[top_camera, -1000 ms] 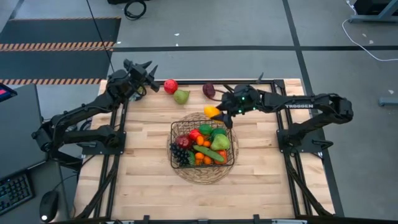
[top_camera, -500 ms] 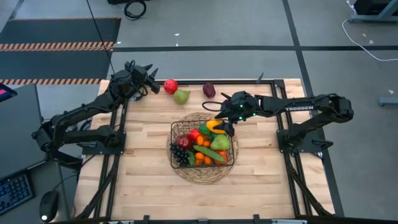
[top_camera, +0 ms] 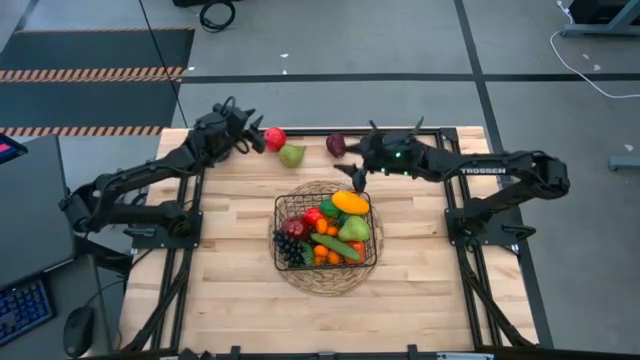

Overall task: Build produce basket
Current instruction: Put the red apple into the black wire basket

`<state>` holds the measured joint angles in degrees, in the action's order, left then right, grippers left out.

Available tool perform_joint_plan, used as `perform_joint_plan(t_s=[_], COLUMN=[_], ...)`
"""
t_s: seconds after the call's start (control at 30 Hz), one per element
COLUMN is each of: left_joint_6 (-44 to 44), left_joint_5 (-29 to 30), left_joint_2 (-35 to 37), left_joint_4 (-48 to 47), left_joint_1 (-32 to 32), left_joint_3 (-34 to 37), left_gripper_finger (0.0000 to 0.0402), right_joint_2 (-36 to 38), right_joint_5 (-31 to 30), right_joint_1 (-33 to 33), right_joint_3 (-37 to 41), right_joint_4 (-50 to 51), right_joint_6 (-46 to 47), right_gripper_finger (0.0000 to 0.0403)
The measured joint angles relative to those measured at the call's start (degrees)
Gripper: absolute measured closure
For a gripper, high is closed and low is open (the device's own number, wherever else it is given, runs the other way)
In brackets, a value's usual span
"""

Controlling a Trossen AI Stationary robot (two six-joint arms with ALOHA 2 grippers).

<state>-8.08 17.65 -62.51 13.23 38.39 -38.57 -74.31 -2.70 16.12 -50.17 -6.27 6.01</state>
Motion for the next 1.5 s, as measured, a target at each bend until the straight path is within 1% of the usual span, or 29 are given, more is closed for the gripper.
perform_joint_plan(t_s=[0.07, 0.13, 0.23, 0.3, 0.43, 0.5, 0.6, 0.73, 0.87, 1.03, 1.13, 1.27, 1.4, 1.5], left_joint_6=[-0.1, -0.3, 0.0, -0.1, -0.1, -0.2, -2.5, -7.3, -8.1, -14.6, -15.2, -15.7, -14.8, -11.6], left_joint_5=[0.0, -2.0, -5.9, -6.5, -6.7, -6.7, -6.6, -6.5, -6.6, -6.5, -6.3, -6.5, -9.4, -13.9], left_joint_2=[-2.1, -3.9, -6.7, -8.7, -14.1, -17.3, -22.0, -25.4, -25.7, -25.7, -26.7, -28.8, -31.8, -35.9], left_joint_4=[0.9, 0.6, -0.7, -3.9, -17.3, -26.2, -36.4, -41.4, -40.9, -41.7, -44.2, -46.6, -46.8, -51.7], left_joint_1=[0.2, 0.8, 1.4, 1.6, 1.9, 2.4, 3.1, 2.9, 2.0, 1.5, 1.7, 3.2, 5.9, 9.0], left_joint_3=[-0.1, -1.3, -4.9, -8.6, -19.2, -25.3, -33.1, -39.7, -41.7, -43.0, -43.0, -43.0, -43.2, -45.7], left_gripper_finger=[0.0251, 0.0249, 0.0247, 0.0247, 0.0246, 0.0246, 0.0246, 0.0248, 0.025, 0.0235, 0.0205, 0.0147, 0.0103, 0.0092], right_joint_2=[0.8, 1.3, 1.3, 0.8, -0.7, -1.5, -3.1, -6.2, -8.6, -8.5, -7.2, -6.4, -6.4, -6.4], right_joint_5=[0.3, -1.8, -6.5, -7.1, -6.4, -6.3, -6.3, -6.6, -6.7, -7.8, -7.8, -7.8, -6.2, -5.7], right_joint_1=[1.2, 2.6, 5.6, 7.8, 11.3, 12.9, 14.8, 16.3, 17.6, 19.7, 20.9, 22.1, 23.0, 23.4], right_joint_3=[0.0, 0.0, 0.0, 0.0, 0.0, 0.0, 0.0, 0.8, 1.4, 1.4, 1.4, 1.4, 1.4, 1.4], right_joint_4=[-3.2, -4.7, -3.2, -1.8, 2.0, 3.9, 5.2, 4.5, 4.7, 5.0, 5.0, 4.7, 4.8, 4.6], right_joint_6=[-0.1, -0.7, -1.9, -2.5, -1.9, -1.9, -2.4, -3.1, -4.8, -5.7, -6.2, -6.3, -6.3, -6.4], right_gripper_finger=[0.0117, 0.0117, 0.0117, 0.0117, 0.0116, 0.0116, 0.0116, 0.0116, 0.0116, 0.0122, 0.0126, 0.0131, 0.0133, 0.0133])
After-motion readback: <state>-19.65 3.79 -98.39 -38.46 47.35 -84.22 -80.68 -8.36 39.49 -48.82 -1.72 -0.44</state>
